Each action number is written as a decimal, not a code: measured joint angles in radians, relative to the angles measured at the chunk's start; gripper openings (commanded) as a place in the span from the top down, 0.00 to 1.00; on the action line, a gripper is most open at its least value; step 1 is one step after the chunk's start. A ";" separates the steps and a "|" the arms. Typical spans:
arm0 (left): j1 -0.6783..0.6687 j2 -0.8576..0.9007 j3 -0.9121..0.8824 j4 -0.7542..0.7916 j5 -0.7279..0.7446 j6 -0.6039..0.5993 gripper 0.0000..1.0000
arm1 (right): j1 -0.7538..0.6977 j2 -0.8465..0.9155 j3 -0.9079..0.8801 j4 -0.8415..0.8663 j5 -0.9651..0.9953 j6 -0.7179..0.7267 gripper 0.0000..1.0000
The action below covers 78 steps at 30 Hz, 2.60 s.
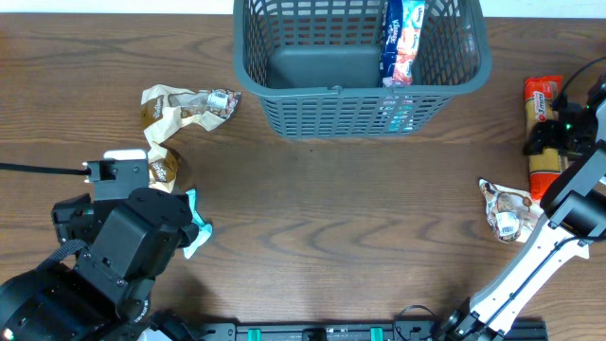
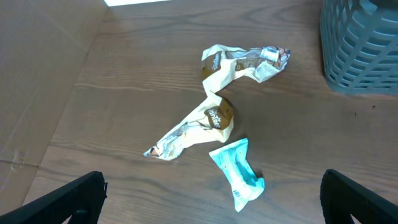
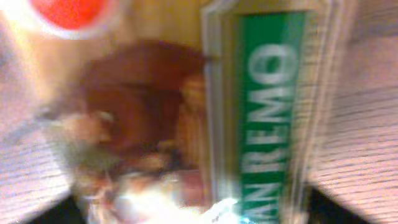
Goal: Pack container
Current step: 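Grasp the orange spaghetti packet with the right gripper and lift it, then carry the spaghetti packet to the basket and lower it inside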
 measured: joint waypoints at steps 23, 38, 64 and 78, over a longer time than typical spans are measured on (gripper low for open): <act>0.000 0.000 0.000 0.002 0.000 0.000 0.01 | 0.025 -0.002 0.366 -0.171 -0.106 0.208 0.99; 0.000 0.000 0.000 0.003 0.000 0.000 0.02 | 0.185 -0.536 0.676 -0.130 -0.272 0.364 0.99; 0.000 0.000 0.000 0.003 0.000 0.000 0.01 | 0.750 -0.395 0.573 -0.122 0.009 0.608 0.99; 0.000 0.000 0.000 0.002 0.000 0.000 0.01 | 0.754 -0.239 0.572 -0.145 0.072 0.561 0.99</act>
